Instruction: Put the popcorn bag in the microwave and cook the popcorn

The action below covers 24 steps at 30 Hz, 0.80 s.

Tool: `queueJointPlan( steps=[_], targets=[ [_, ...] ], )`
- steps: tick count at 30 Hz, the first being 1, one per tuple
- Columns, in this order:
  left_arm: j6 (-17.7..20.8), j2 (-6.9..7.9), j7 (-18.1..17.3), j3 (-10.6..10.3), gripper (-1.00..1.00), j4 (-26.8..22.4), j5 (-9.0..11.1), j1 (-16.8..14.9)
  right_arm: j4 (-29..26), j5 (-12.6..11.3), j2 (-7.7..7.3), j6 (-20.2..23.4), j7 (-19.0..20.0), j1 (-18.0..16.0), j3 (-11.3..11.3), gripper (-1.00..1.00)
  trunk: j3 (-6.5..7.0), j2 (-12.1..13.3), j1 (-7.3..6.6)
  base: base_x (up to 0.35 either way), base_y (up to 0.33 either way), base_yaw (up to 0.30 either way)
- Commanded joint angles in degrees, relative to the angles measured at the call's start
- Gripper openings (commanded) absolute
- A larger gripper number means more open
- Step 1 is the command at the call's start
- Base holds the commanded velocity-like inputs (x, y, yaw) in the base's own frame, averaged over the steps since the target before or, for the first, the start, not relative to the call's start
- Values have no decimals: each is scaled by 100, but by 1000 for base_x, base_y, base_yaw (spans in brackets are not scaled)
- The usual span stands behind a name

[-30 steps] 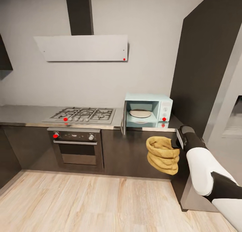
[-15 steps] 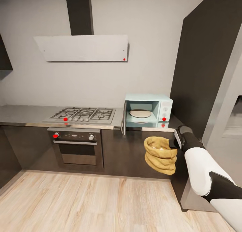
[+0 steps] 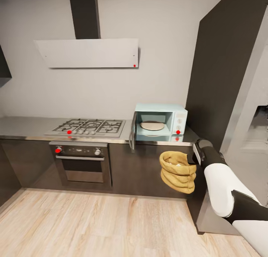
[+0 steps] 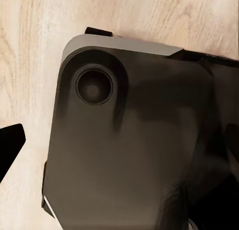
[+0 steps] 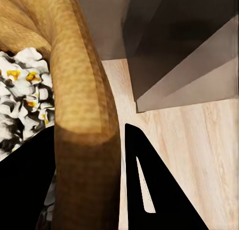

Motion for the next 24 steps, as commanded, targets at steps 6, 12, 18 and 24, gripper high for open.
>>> queueJointPlan(
  steps=[6, 12, 18, 24],
  targets=[
    [-17, 3, -2, 18, 100, 2, 37, -2, -10, 40, 12, 14, -10, -4, -8, -100, -6, -3, 0, 0, -131, 0],
    [-17, 1, -2, 20, 100, 2, 37, -2, -1, 42, 108, 14, -29, -4, -6, -100, -6, -3, 0, 0, -4, 220],
    [-17, 3, -2, 20, 100, 2, 37, -2, -1, 58, 107, 14, -16, -4, -7, -100, -6, -3, 0, 0, 0, 206],
    [-17, 3, -2, 20, 100, 2, 37, -2, -6, 39, 122, 14, 12, -4, 0, -100, -6, -3, 0, 0, 0, 13]
  ],
)
